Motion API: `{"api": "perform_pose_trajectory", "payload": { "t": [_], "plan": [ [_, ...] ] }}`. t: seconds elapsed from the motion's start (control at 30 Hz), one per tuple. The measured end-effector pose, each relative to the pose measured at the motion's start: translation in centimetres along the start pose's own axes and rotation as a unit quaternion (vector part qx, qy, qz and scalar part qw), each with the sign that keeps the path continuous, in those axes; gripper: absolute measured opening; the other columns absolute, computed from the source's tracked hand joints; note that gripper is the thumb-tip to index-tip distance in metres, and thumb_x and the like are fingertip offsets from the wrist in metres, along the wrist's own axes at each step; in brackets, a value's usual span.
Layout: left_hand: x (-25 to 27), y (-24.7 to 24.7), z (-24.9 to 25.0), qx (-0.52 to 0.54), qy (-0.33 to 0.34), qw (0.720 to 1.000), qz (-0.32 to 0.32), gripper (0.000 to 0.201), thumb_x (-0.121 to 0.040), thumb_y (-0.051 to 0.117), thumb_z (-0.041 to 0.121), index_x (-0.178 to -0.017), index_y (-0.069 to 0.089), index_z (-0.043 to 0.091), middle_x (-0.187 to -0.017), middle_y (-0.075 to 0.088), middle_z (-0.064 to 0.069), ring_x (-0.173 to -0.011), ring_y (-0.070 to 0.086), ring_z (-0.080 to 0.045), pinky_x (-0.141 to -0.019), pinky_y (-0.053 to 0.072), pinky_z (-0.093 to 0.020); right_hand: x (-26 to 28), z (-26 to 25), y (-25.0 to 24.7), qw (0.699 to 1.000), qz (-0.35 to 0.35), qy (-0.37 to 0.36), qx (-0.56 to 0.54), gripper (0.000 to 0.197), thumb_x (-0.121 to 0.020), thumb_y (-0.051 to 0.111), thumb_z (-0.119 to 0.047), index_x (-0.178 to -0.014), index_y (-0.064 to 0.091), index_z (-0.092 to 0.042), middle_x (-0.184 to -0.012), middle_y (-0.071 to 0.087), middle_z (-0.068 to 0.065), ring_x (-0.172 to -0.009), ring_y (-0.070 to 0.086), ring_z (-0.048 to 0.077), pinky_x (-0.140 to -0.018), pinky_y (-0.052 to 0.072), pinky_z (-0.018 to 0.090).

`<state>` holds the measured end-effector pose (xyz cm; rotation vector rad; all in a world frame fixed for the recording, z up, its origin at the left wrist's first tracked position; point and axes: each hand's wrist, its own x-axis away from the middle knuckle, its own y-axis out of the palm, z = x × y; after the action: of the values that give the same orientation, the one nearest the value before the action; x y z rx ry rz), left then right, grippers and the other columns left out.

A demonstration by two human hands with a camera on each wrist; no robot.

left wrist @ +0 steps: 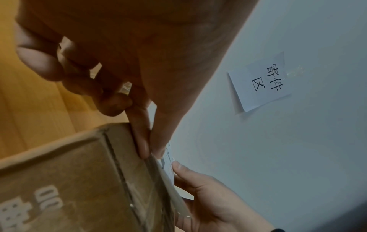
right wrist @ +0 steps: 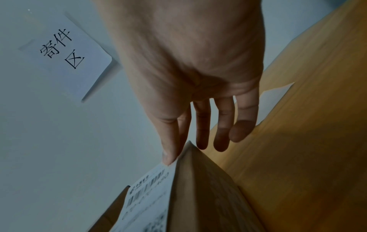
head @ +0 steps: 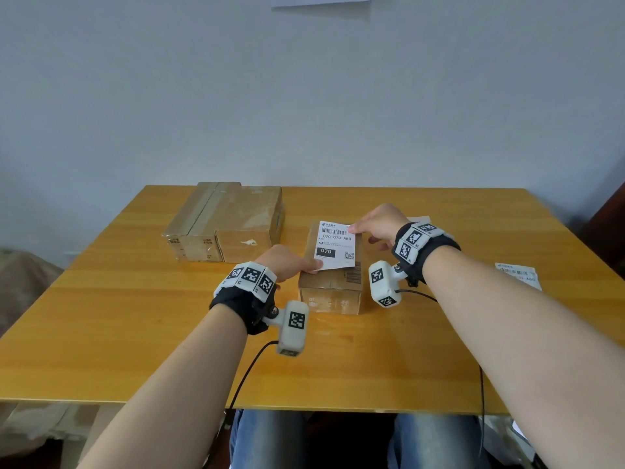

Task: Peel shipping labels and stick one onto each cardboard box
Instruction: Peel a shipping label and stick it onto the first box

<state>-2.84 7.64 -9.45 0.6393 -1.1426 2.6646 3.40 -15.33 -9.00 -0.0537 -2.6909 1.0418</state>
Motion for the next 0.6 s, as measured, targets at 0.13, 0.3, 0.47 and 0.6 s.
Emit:
{"api": "perform_pose_trajectory", "payload": {
  "t": [0.13, 0.3, 0.47, 0.6],
  "plan": [
    [-0.05, -0.16, 0.09, -0.007, -0.008, 1.0, -0.012, 0.063, -0.084, 0.075, 0.058, -0.118, 0.064, 0.006, -0.099, 0.06, -0.007, -0.082, 0.053, -0.021, -0.077, 0.047, -0.034, 0.0, -0.21, 0.22, 1.0, 0.003, 0.003, 0.012, 0.039, -0.088, 0.083, -0.032, -0.116, 0.075, -0.005, -0.125, 0.073, 0.01, -0.099, 0.072, 0.025, -0.081, 0.06, 0.041],
    [-0.23, -0.25, -0.15, 0.005, -0.021, 1.0, -0.017, 0.06, -0.082, 0.076, 0.058, -0.116, 0.065, 0.01, -0.098, 0.059, -0.005, -0.083, 0.054, -0.02, -0.075, 0.049, -0.033, 0.05, -0.34, 0.21, 1.0, 0.004, 0.006, 0.026, 0.038, -0.088, 0.083, -0.033, -0.114, 0.076, -0.006, -0.125, 0.073, 0.009, -0.096, 0.073, 0.024, -0.071, 0.057, 0.036],
    [-0.15, -0.29, -0.06, -0.002, -0.023, 1.0, -0.015, 0.065, -0.08, 0.076, 0.062, -0.12, 0.062, 0.012, -0.109, 0.066, -0.006, -0.087, 0.058, -0.02, -0.076, 0.05, -0.034, 0.07, -0.33, 0.13, 0.999, 0.004, 0.013, 0.035, 0.039, -0.088, 0.083, -0.033, -0.114, 0.076, -0.005, -0.123, 0.074, 0.009, -0.092, 0.074, 0.023, -0.06, 0.05, 0.031],
    [0.09, -0.22, 0.12, -0.016, -0.008, 1.0, -0.009, 0.06, -0.084, 0.074, 0.058, -0.12, 0.062, 0.012, -0.113, 0.066, -0.005, -0.092, 0.059, -0.019, -0.077, 0.051, -0.033, 0.01, -0.22, 0.24, 0.999, 0.002, 0.016, 0.034, 0.037, -0.088, 0.082, -0.034, -0.112, 0.077, -0.007, -0.122, 0.074, 0.007, -0.089, 0.074, 0.023, -0.056, 0.047, 0.029]
  ]
}}
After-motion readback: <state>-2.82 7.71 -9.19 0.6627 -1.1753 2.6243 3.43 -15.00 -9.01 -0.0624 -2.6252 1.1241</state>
